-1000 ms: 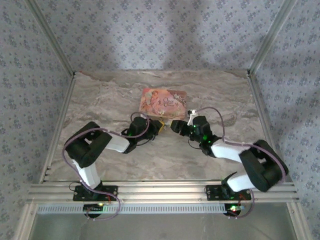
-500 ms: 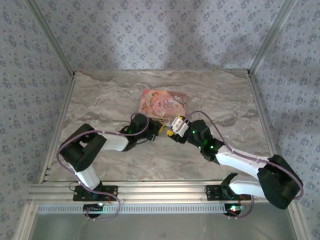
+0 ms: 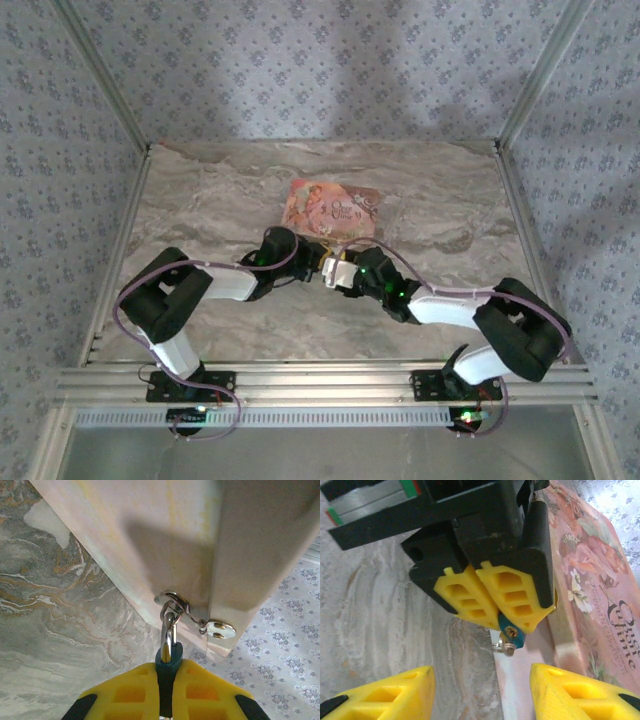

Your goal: Unlock the padlock with the key

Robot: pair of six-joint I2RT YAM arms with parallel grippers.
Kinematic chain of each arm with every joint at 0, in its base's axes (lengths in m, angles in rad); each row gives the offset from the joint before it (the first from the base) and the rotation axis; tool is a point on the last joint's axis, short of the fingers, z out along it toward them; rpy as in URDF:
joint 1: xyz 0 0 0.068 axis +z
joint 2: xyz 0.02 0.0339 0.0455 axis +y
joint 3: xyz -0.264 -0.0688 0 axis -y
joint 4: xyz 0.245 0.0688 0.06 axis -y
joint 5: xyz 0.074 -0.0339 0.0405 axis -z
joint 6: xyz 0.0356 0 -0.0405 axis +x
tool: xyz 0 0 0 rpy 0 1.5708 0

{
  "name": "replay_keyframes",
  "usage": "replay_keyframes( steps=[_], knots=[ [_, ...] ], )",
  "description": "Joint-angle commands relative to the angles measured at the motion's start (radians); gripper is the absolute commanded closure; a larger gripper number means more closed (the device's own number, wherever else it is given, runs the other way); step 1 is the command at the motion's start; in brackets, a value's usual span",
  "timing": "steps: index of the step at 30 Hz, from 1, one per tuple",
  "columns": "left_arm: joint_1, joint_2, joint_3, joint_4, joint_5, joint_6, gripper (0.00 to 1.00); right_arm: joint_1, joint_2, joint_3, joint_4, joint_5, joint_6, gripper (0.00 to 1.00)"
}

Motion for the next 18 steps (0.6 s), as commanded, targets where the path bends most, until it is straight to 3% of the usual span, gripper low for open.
replay_keyframes(
  steps=[1,9,18],
  knots=[
    [0.002,-0.029,0.027,0.024,0.030,-0.016,1.00,0.006,0.025,0.037,0.061,0.032,-0.023,0.52],
    [0.002,-0.027,0.026,0.032,0.034,-0.019,1.00,0.007,0.063,0.054,0.087,0.039,-0.011,0.67],
    [0.002,-0.023,0.026,0.040,0.038,-0.024,1.00,0.007,0.098,0.057,0.117,0.076,0.000,0.98]
  ],
)
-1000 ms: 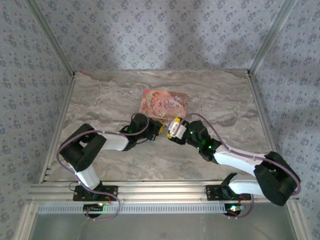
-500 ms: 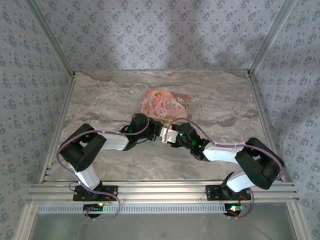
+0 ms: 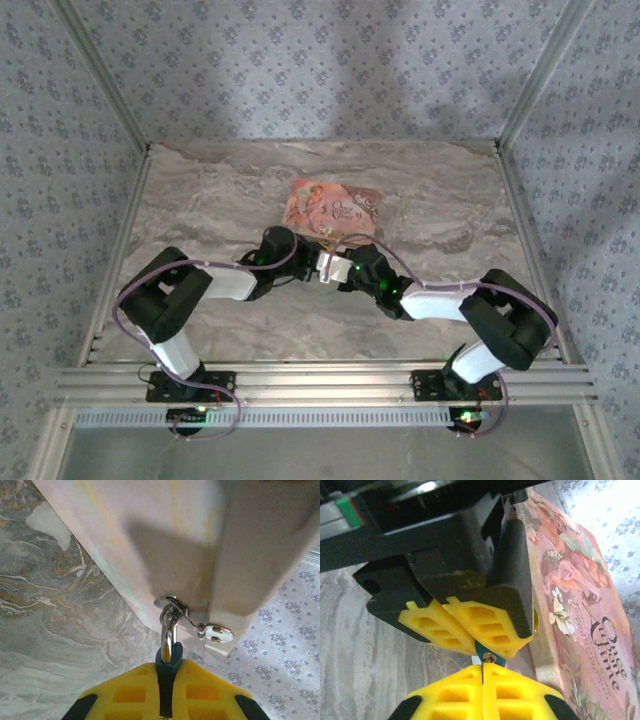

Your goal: Unlock the padlock with the key

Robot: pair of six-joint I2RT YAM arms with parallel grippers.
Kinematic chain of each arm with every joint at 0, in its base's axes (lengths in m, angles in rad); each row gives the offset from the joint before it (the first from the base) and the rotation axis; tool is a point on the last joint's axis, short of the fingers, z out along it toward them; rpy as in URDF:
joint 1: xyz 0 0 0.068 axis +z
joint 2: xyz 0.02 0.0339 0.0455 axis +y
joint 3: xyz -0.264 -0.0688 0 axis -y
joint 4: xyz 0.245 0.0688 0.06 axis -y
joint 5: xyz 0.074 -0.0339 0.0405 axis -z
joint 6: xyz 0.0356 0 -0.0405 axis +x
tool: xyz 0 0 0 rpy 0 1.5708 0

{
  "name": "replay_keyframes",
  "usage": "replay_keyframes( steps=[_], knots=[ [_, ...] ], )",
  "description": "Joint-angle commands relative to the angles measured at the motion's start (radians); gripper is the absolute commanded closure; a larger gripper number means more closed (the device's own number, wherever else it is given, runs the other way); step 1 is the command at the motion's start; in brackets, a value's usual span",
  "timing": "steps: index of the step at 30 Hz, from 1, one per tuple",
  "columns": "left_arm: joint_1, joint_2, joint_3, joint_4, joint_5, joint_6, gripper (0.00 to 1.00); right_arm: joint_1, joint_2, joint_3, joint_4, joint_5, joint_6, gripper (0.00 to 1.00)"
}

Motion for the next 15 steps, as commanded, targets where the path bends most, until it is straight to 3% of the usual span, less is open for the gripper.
replay_keyframes(
  steps=[1,9,15],
  knots=[
    [-0.003,-0.022,0.026,0.041,0.033,-0.011,1.00,0.002,0.023,0.024,0.032,0.039,0.012,1.00],
    [-0.003,-0.021,0.024,0.044,0.034,-0.012,1.00,0.000,0.004,0.025,0.052,0.062,0.108,1.00],
    [-0.003,-0.020,0.024,0.042,0.033,-0.012,1.00,-0.003,-0.015,0.069,-0.015,0.068,0.418,1.00]
  ],
)
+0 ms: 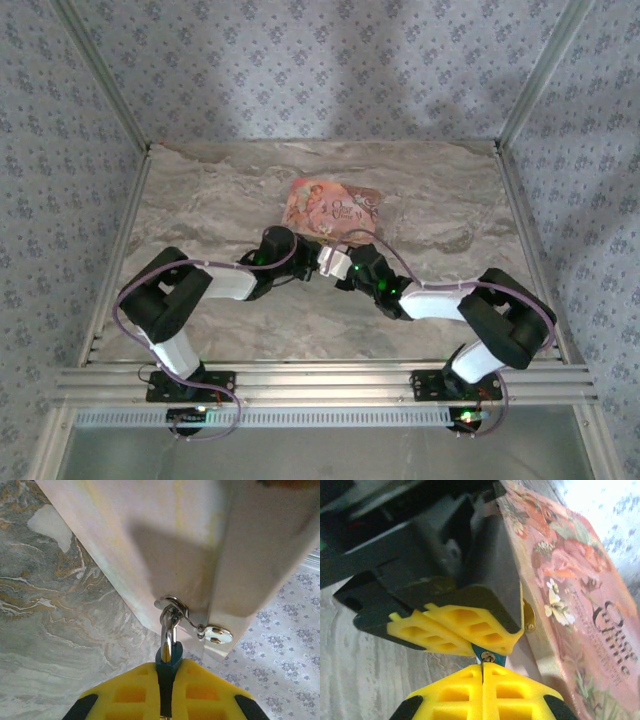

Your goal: Unlock the padlock with the key

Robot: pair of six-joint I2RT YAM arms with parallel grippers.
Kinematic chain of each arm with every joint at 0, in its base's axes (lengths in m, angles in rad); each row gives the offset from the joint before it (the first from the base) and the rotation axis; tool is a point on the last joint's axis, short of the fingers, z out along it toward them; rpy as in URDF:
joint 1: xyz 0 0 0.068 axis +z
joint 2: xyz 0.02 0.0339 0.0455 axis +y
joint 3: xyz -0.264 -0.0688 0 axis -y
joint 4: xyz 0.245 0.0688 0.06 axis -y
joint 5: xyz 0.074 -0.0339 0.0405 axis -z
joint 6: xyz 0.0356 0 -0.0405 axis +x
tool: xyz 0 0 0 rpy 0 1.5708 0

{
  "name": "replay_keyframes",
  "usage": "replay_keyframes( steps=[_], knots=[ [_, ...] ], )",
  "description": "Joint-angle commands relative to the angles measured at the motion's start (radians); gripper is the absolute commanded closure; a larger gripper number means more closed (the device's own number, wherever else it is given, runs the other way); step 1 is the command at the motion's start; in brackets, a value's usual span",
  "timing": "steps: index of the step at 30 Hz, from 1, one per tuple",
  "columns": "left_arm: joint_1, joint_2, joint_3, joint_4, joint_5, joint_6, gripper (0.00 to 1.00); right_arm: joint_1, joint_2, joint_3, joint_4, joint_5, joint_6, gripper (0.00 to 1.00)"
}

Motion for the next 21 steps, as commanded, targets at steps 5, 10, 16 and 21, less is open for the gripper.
replay_keyframes(
  steps=[5,10,16,21],
  knots=[
    [-0.007,-0.017,0.024,0.039,0.041,0.001,1.00,-0.009,0.005,0.073,-0.006,-0.001,0.528,1.00],
    [-0.007,-0.014,0.022,0.037,0.041,0.002,1.00,-0.013,0.030,0.089,0.008,-0.032,0.672,1.00],
    [-0.006,-0.013,0.021,0.039,0.040,0.004,1.00,-0.015,0.042,0.096,-0.010,-0.028,0.679,1.00],
    [-0.007,-0.014,0.020,0.038,0.040,0.005,1.00,-0.015,0.042,0.094,-0.015,-0.025,0.694,1.00]
  ],
)
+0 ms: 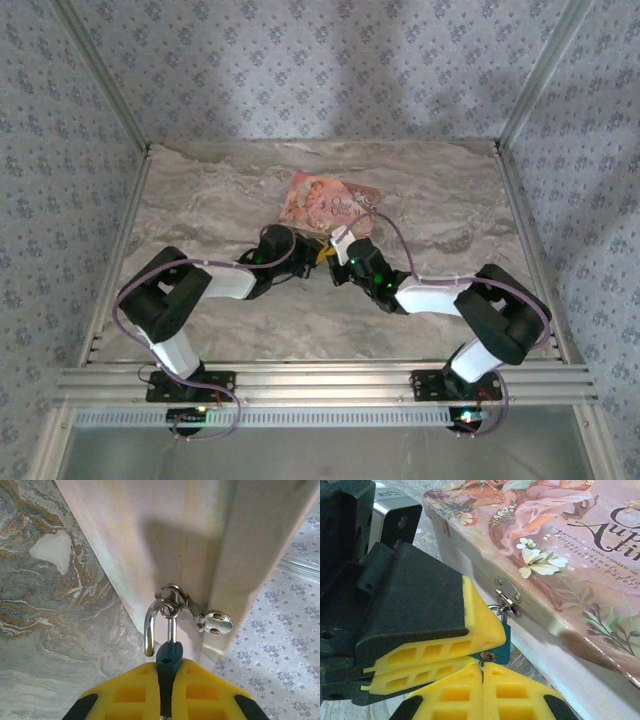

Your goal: Unlock the padlock with the key

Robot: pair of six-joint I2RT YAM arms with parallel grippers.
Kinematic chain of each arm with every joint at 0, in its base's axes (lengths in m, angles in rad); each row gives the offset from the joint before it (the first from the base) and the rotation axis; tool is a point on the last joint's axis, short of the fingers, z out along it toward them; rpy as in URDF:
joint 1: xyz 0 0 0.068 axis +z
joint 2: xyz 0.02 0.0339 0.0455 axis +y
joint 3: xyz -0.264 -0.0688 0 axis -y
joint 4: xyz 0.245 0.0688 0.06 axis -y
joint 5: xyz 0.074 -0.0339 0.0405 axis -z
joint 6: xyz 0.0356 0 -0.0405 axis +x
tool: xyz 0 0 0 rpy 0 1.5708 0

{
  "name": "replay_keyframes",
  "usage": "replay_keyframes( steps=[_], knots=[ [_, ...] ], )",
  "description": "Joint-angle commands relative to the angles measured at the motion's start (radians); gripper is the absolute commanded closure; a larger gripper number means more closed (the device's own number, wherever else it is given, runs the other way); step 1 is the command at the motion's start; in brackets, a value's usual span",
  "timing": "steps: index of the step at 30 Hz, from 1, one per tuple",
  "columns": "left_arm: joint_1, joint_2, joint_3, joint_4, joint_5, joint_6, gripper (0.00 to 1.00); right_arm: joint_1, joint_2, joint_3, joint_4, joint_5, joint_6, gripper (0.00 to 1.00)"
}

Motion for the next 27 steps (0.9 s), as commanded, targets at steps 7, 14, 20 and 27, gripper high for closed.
replay_keyframes(
  steps=[7,14,20,27],
  knots=[
    [-0.016,-0.017,0.020,0.024,0.063,0.019,1.00,-0.007,0.009,0.041,-0.005,-0.001,0.069,1.00],
    [-0.013,-0.045,0.028,-0.035,0.056,0.062,0.70,-0.007,0.011,0.025,-0.010,0.001,0.084,1.00],
    [0.003,-0.107,0.005,-0.113,0.035,0.105,0.50,-0.008,0.007,0.017,-0.010,0.001,0.101,1.00],
    [0.042,-0.229,-0.029,-0.240,0.016,0.207,0.38,-0.025,0.000,0.008,0.001,-0.049,0.166,1.00]
  ],
)
